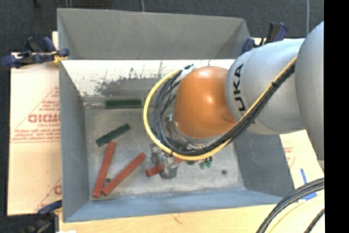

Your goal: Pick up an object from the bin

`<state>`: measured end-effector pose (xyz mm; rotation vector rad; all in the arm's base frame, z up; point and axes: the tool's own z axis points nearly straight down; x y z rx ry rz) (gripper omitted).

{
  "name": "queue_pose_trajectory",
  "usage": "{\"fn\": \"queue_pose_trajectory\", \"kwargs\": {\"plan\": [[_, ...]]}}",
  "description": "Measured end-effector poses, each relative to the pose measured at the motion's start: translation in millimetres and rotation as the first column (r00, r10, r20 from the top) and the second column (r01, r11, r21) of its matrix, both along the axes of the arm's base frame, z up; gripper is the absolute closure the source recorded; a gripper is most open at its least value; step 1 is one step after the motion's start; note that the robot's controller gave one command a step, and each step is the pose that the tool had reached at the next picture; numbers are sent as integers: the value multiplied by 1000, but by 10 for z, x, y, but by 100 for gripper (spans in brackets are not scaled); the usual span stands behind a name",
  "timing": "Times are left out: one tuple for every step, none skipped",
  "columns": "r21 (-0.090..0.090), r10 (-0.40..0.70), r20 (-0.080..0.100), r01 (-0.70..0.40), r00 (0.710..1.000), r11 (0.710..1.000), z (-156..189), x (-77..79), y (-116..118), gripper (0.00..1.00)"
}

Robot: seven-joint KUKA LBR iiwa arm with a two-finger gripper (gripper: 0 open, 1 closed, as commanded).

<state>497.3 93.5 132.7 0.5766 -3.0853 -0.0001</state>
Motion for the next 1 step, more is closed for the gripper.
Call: {"fn": "queue_pose_trajectory", "kwargs": {"plan": [[2, -49, 5, 49, 999, 999, 856, -27, 663, 100]]}}
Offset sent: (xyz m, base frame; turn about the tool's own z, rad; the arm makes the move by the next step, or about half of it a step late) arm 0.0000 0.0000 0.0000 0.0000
